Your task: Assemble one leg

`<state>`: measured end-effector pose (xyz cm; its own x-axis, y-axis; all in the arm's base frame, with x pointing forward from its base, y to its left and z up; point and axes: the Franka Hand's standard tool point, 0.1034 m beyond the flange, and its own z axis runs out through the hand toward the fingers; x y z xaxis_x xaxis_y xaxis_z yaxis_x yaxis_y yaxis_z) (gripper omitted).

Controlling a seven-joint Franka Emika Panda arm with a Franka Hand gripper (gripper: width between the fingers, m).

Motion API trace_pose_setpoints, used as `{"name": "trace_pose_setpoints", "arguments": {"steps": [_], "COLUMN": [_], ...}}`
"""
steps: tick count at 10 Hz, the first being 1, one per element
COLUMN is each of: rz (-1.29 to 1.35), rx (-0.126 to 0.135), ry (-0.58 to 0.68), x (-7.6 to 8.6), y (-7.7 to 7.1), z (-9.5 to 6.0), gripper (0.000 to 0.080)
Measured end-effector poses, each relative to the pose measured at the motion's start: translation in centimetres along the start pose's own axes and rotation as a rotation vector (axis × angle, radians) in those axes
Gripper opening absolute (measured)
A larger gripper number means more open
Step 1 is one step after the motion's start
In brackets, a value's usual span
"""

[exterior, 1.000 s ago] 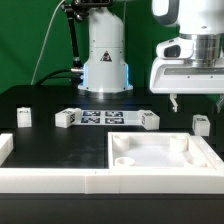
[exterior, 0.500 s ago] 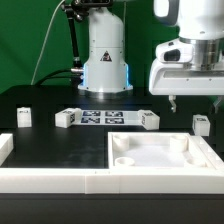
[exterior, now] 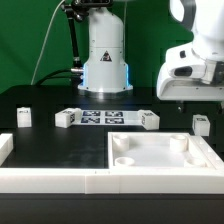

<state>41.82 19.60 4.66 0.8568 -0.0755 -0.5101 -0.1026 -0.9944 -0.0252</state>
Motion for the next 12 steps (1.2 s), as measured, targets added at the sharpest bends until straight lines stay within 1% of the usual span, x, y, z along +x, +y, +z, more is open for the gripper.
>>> {"name": "trace_pose_setpoints", "arguments": {"steps": [2, 3, 4, 5, 6, 8, 10, 12], "rz": [0.011, 0.016, 0.021, 0.028, 0.031, 0.034, 0.033, 0.032], "rx": [-0.012, -0.02, -0.022, -0.023, -0.02, -0.026, -0.032, -0.033], "ry": [-0.173, -0.254, -0.287, -0.337, -0.331, -0.334, -0.343, -0.343], "x": [0.0, 0.1, 0.4, 0.1, 0.2, -0.4, -0.8, -0.8], "y": [-0.2, -0.1, -0.1, 0.1, 0.1, 0.3, 0.4, 0.4], "z": [0.7, 1.3, 1.9, 2.8, 3.6, 5.0, 5.5, 5.5], "gripper": [0.0649, 0.0649, 0.0649, 0.0649, 0.0649, 0.0649, 0.0649, 0.0649]}}
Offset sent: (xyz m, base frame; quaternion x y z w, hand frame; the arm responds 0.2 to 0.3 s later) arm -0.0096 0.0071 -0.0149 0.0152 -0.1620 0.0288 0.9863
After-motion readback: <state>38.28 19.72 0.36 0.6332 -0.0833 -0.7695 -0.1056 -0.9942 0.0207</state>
